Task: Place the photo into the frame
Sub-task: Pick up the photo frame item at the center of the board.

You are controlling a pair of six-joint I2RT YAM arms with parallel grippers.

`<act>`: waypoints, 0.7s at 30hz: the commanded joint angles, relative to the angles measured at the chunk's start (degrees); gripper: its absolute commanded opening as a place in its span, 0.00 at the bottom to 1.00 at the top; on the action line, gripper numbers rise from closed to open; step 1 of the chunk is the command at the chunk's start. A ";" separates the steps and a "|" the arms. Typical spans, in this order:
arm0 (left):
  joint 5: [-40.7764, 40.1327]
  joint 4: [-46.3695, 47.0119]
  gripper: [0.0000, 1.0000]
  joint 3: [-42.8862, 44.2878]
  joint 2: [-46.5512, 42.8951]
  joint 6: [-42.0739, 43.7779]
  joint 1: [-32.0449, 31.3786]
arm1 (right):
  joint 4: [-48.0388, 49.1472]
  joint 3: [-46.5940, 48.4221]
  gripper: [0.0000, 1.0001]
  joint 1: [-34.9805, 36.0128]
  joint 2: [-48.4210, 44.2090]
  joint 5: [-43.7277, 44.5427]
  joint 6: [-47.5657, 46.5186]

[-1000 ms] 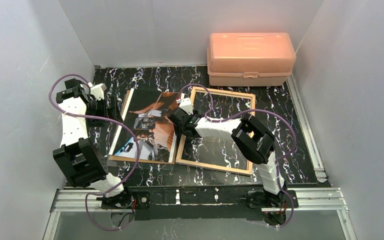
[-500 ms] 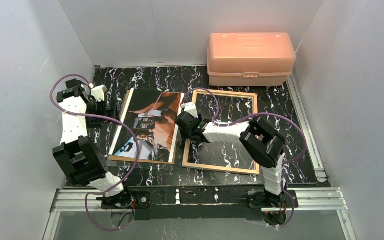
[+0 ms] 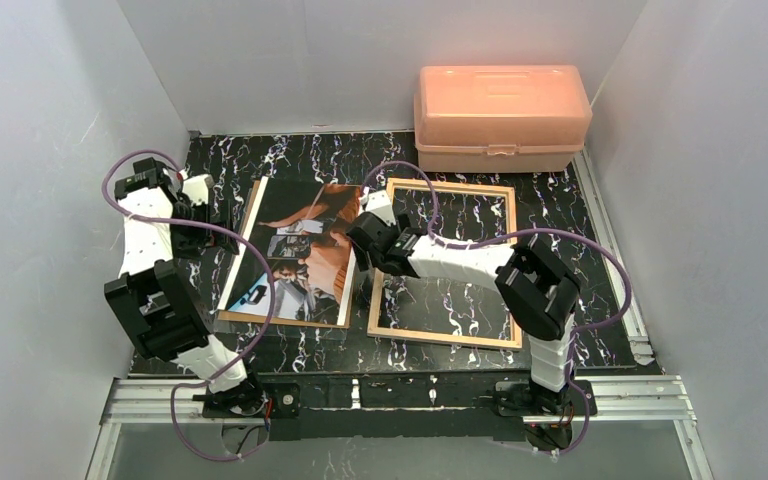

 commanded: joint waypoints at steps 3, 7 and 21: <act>-0.66 -2.08 0.98 4.46 1.94 0.60 1.13 | 1.26 11.41 0.99 3.47 -0.08 -0.11 3.50; 0.66 -2.21 0.98 3.60 3.44 1.53 1.20 | 1.90 17.62 0.99 4.34 6.60 -5.34 5.31; 0.61 3.23 0.90 1.69 10.78 -0.79 1.31 | 7.11 12.12 0.99 0.12 11.92 -12.61 12.91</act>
